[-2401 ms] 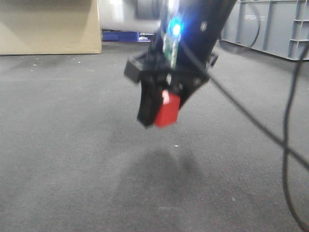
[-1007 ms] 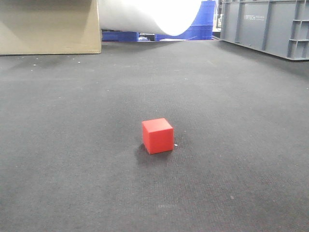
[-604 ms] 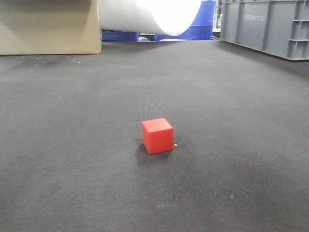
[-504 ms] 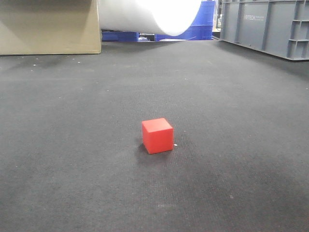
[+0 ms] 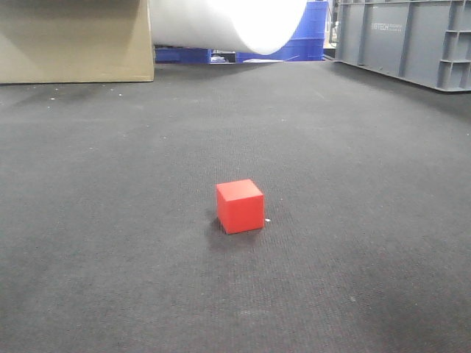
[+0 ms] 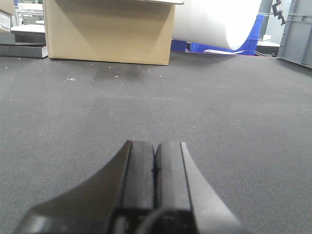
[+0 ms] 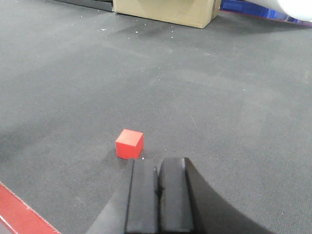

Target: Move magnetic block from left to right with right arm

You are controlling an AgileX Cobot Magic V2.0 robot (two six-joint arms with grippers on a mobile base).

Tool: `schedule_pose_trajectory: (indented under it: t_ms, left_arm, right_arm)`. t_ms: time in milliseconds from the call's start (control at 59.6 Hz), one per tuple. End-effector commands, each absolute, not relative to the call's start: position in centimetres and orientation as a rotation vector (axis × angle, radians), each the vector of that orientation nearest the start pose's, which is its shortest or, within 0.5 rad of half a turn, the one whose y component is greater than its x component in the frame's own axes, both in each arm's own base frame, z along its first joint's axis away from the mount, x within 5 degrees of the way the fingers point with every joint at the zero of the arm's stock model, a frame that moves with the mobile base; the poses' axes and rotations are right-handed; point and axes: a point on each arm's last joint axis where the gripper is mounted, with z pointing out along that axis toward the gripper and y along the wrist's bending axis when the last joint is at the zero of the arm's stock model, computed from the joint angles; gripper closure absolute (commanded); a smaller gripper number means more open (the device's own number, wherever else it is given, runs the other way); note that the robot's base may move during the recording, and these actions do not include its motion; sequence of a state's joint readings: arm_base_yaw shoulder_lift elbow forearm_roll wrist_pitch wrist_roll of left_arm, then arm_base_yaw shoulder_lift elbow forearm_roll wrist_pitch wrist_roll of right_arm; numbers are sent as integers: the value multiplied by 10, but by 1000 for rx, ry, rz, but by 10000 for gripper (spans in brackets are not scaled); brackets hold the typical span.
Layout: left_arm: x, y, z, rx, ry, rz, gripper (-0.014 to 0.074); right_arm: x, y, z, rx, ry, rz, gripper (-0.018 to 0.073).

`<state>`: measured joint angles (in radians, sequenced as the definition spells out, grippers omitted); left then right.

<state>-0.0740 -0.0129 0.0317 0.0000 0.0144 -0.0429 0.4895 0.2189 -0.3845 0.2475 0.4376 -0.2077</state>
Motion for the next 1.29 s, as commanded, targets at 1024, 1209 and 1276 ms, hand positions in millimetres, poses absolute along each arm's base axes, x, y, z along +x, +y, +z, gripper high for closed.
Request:
schedule_pose_trajectory:
  t_ms: [1024, 1209, 1276]
  left_arm:
    - [55, -4, 207, 18, 1425, -98, 712]
    - [55, -4, 207, 18, 1425, -98, 713]
    - [55, -4, 207, 18, 1425, -98, 713]
  right_arm:
    - [57, 3, 241, -66, 1528, 11, 512]
    - [56, -1, 206, 50, 1472, 22, 512]
    - [55, -1, 204, 32, 1506, -13, 512]
